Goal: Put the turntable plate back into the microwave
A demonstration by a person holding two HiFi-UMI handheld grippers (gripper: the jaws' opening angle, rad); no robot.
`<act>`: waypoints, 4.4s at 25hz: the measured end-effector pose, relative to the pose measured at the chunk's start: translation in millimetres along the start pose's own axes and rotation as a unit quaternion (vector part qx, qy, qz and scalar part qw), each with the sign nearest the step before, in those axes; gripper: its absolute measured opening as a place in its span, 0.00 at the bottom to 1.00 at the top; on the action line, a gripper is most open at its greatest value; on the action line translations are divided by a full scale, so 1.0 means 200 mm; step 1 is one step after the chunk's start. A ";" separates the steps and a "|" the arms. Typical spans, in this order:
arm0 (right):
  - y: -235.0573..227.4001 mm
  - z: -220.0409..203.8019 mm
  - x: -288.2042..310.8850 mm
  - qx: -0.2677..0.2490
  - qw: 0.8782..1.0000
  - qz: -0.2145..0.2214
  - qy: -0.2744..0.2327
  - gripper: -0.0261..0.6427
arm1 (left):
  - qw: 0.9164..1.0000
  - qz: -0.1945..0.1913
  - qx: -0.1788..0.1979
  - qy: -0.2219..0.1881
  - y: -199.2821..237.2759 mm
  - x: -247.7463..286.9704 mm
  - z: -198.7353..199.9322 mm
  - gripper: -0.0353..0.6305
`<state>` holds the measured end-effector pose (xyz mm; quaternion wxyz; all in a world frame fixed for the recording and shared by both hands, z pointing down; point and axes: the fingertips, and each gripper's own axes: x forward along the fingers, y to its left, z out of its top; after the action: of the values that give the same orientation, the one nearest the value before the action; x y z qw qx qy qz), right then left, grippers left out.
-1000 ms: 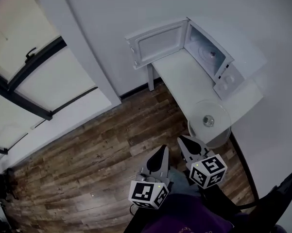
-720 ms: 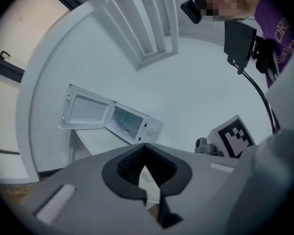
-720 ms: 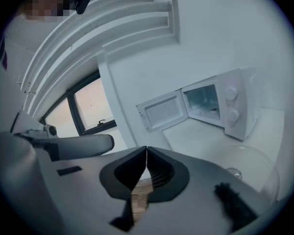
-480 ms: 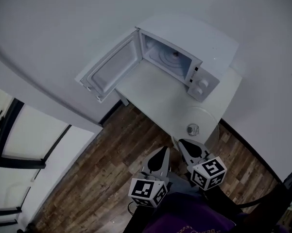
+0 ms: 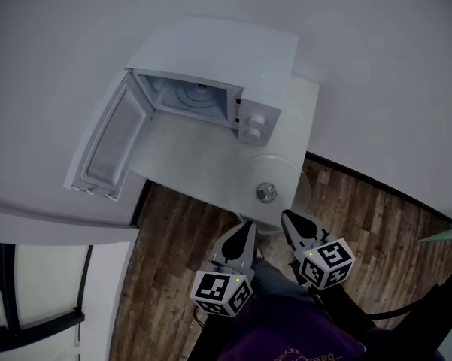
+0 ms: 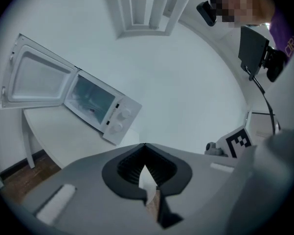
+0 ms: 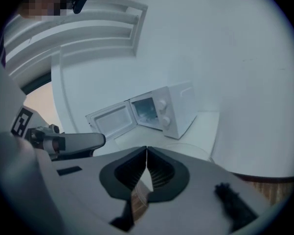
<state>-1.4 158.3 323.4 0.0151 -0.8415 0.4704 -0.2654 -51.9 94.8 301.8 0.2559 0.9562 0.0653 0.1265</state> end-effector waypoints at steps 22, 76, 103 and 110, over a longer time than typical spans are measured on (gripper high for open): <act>-0.35 -0.41 -0.24 0.184 0.951 -0.239 -0.062 0.19 | 0.969 -0.071 0.003 0.236 0.33 0.08 -0.58 0.10; -0.52 -0.54 -0.02 0.394 0.915 0.006 -0.091 0.16 | 0.866 -0.050 -0.496 -0.041 0.29 0.31 -0.72 0.13; 0.06 -0.21 0.35 0.251 0.957 0.143 -0.035 0.19 | 0.816 -0.071 -0.508 -0.266 0.63 -0.16 -0.29 0.13; 0.24 -0.13 0.49 0.205 0.961 0.185 -0.013 0.22 | 0.795 -0.064 -0.506 -0.328 0.75 -0.28 -0.17 0.14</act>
<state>-10.2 59.1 374.2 0.2420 -0.7221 0.5531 -0.3377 -106.8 -28.1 395.0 0.7169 0.6680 -0.0352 -0.1964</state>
